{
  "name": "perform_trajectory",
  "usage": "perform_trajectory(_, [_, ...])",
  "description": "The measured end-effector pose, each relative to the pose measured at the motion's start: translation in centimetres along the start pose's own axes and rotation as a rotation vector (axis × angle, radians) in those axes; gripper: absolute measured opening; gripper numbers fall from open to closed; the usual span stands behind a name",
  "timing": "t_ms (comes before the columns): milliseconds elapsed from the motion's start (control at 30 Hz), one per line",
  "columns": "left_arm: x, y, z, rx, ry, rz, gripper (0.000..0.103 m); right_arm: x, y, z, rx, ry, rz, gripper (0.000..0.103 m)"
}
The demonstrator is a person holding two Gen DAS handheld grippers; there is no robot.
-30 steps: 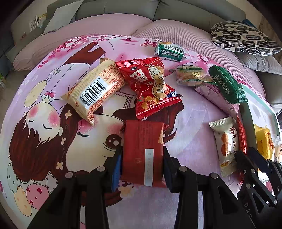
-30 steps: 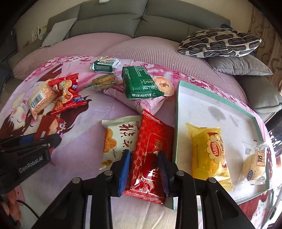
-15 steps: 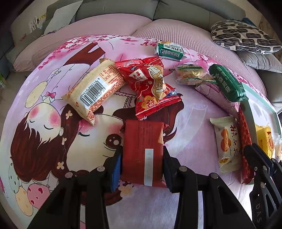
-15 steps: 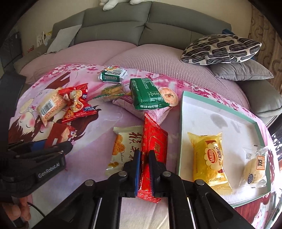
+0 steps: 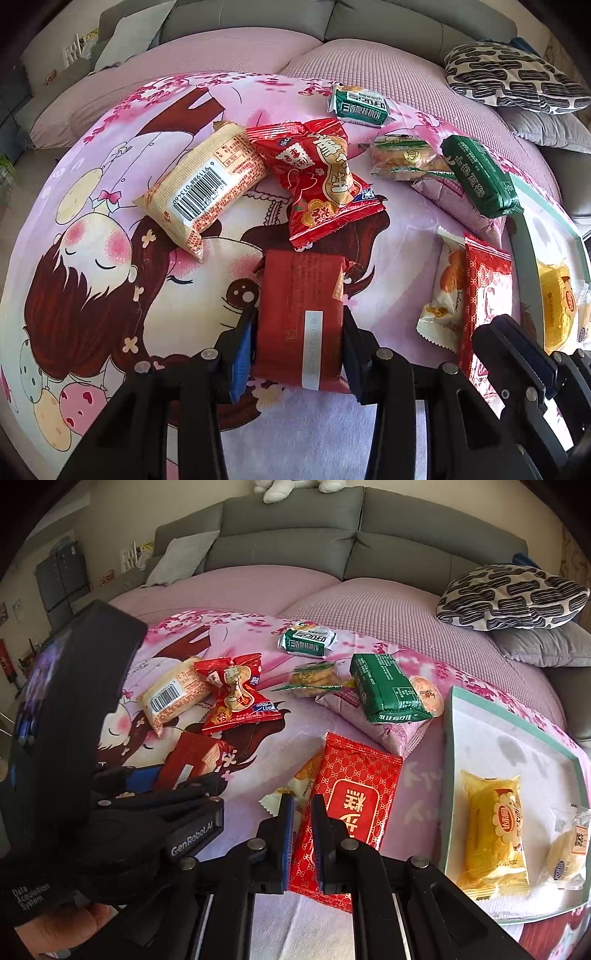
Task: Organize snacks
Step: 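Lift red packet with right gripper toward tray while left lifts red box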
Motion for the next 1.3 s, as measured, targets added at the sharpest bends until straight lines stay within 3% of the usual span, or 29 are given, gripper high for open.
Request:
perform_trajectory(133, [0.0,0.0,0.0,-0.001,-0.003,-0.003,0.044,0.9,-0.3,-0.1,0.005,0.027,-0.032,0.043])
perform_trajectory(267, [0.0,0.0,0.0,-0.002,-0.003,-0.003,0.044,2.4,0.1,-0.6,-0.016,0.090,-0.050,0.052])
perform_trajectory(333, [0.0,0.0,0.0,-0.002,-0.004,-0.003,0.044,3.0,0.6,-0.9,-0.039,0.121,-0.046,0.064])
perform_trajectory(567, [0.0,0.1,0.0,-0.003,-0.006,0.001,0.045,2.8,2.9,-1.9,-0.123,0.146,-0.016,0.066])
perform_trajectory(833, [0.0,0.3,0.0,-0.003,-0.003,0.006,0.047,2.1,3.5,-2.1,-0.136,0.122,-0.028,0.067])
perform_trajectory(1067, [0.3,0.8,0.1,0.010,-0.005,-0.002,0.064,2.7,3.4,-2.2,-0.134,0.154,-0.032,0.066])
perform_trajectory(1300, [0.8,1.1,-0.1,0.027,0.008,-0.050,0.083,2.8,3.2,-2.2,-0.130,0.164,-0.021,0.056])
Point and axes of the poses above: each gripper's, at about its wrist camera, not at the fingertips, and y roughly the way its jaws point, x to its right, z to its top, the point moved 3 cm from there along y, roughly the way its jaws point, and after that the axes turned 11 degrees about -y, right-handed, at the moved point
